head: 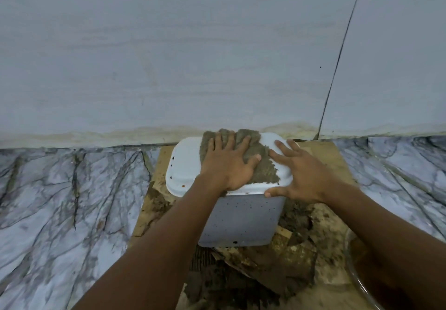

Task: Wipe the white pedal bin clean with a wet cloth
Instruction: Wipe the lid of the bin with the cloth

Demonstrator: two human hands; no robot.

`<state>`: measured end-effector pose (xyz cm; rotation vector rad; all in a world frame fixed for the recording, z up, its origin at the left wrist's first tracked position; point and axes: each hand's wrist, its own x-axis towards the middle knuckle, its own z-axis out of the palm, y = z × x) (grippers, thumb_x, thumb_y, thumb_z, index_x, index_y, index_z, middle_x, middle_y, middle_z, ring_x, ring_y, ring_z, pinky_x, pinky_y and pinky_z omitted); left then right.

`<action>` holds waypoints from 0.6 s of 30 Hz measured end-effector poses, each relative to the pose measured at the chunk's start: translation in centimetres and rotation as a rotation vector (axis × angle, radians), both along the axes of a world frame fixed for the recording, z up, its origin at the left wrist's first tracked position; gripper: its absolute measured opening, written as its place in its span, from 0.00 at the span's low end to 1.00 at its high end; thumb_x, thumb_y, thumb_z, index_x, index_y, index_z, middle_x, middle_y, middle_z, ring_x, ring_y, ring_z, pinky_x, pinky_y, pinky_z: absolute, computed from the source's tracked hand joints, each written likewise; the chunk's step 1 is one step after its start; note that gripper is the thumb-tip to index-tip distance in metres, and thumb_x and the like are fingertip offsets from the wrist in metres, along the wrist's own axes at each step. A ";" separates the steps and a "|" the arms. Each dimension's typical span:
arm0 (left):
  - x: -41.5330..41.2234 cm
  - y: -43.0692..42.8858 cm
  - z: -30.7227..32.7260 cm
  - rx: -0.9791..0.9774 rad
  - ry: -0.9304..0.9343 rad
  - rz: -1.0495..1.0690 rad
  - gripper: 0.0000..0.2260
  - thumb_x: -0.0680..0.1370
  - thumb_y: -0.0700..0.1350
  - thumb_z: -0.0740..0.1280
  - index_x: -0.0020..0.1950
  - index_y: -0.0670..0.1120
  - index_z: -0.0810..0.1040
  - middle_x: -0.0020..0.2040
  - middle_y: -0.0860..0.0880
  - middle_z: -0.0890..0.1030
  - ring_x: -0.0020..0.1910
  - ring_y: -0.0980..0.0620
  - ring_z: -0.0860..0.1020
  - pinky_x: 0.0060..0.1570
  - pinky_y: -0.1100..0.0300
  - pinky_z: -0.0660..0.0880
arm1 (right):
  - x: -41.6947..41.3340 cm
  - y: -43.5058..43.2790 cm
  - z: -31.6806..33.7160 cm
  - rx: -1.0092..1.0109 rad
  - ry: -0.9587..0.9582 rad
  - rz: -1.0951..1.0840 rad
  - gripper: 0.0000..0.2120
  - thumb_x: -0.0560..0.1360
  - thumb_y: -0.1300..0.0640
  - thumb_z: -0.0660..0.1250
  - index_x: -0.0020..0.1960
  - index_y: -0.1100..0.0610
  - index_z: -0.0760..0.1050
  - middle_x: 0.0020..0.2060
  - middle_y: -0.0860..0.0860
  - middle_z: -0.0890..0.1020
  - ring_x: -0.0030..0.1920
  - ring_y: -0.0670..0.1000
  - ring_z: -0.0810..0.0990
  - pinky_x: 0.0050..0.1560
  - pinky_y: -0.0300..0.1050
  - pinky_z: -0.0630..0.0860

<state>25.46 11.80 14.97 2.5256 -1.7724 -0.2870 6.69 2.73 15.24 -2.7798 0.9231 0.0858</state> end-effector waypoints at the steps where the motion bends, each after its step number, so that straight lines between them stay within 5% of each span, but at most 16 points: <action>1: -0.5 0.7 -0.2 -0.026 0.001 -0.033 0.31 0.82 0.68 0.42 0.83 0.60 0.41 0.83 0.49 0.40 0.81 0.43 0.35 0.80 0.45 0.36 | 0.0 0.0 0.0 0.007 -0.002 0.000 0.54 0.64 0.23 0.63 0.81 0.43 0.46 0.80 0.45 0.42 0.80 0.52 0.39 0.78 0.56 0.50; 7: 2.7 6.5 -1.4 -0.159 -0.030 -0.104 0.29 0.82 0.69 0.43 0.81 0.65 0.44 0.83 0.56 0.41 0.82 0.52 0.36 0.80 0.52 0.36 | -0.2 0.7 0.2 0.008 0.008 0.008 0.51 0.66 0.24 0.62 0.80 0.38 0.41 0.80 0.45 0.40 0.80 0.51 0.38 0.78 0.58 0.48; 13: 2.7 2.4 -0.4 -0.042 -0.011 0.080 0.30 0.82 0.67 0.42 0.83 0.60 0.41 0.83 0.49 0.39 0.81 0.45 0.36 0.80 0.47 0.36 | -0.1 0.7 0.4 0.034 0.003 -0.014 0.51 0.67 0.25 0.64 0.80 0.39 0.42 0.81 0.45 0.40 0.80 0.51 0.37 0.78 0.57 0.45; 18: -0.7 0.7 -0.6 -0.069 -0.039 -0.049 0.31 0.82 0.68 0.40 0.83 0.59 0.42 0.84 0.49 0.42 0.82 0.44 0.37 0.80 0.46 0.37 | -0.4 -0.2 -0.1 0.053 -0.048 -0.009 0.54 0.63 0.24 0.67 0.81 0.42 0.47 0.81 0.45 0.43 0.80 0.50 0.39 0.78 0.56 0.49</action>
